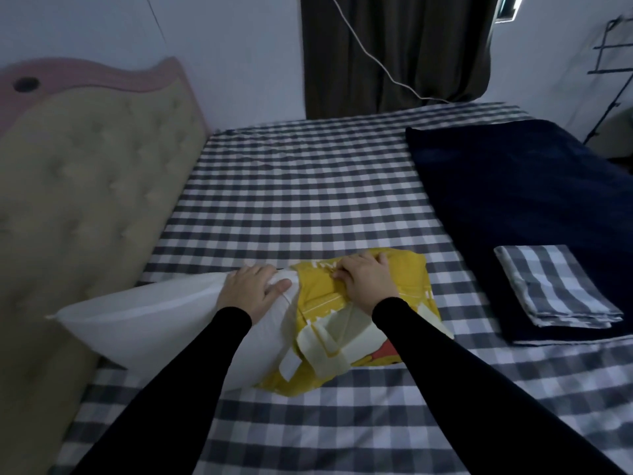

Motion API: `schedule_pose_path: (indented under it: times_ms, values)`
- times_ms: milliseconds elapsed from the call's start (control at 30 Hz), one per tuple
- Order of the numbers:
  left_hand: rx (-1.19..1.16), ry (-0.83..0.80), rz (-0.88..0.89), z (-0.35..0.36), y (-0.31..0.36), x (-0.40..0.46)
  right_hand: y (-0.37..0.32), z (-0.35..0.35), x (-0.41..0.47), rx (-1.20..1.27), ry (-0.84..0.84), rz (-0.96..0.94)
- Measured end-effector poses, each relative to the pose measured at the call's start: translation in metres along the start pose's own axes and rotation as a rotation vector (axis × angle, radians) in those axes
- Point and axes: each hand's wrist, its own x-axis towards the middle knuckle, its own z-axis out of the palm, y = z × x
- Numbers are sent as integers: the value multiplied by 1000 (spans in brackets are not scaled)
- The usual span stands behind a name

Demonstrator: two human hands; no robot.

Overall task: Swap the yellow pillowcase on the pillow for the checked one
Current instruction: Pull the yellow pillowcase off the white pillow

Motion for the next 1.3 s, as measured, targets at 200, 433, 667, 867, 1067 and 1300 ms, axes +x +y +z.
schedule_pose_path:
  times_ms: [200, 433, 667, 867, 1067, 1300]
  values:
    - [8, -60, 37, -8, 7, 0, 22, 0, -11, -37, 2, -207]
    - [0, -31, 59, -21, -9, 13, 26, -24, -2, -28, 41, -269]
    - [28, -30, 63, -45, -12, 28, 47, -57, -3, -51, 71, -196]
    - [-57, 2, 60, -57, -24, 35, 71, -72, -15, 11, 83, -13]
    - [0, -69, 48, -10, -6, 30, 84, -26, -34, 120, 121, 66]
    - [-49, 159, 212, -9, 57, 34, 65, -16, -33, 511, 132, 418]
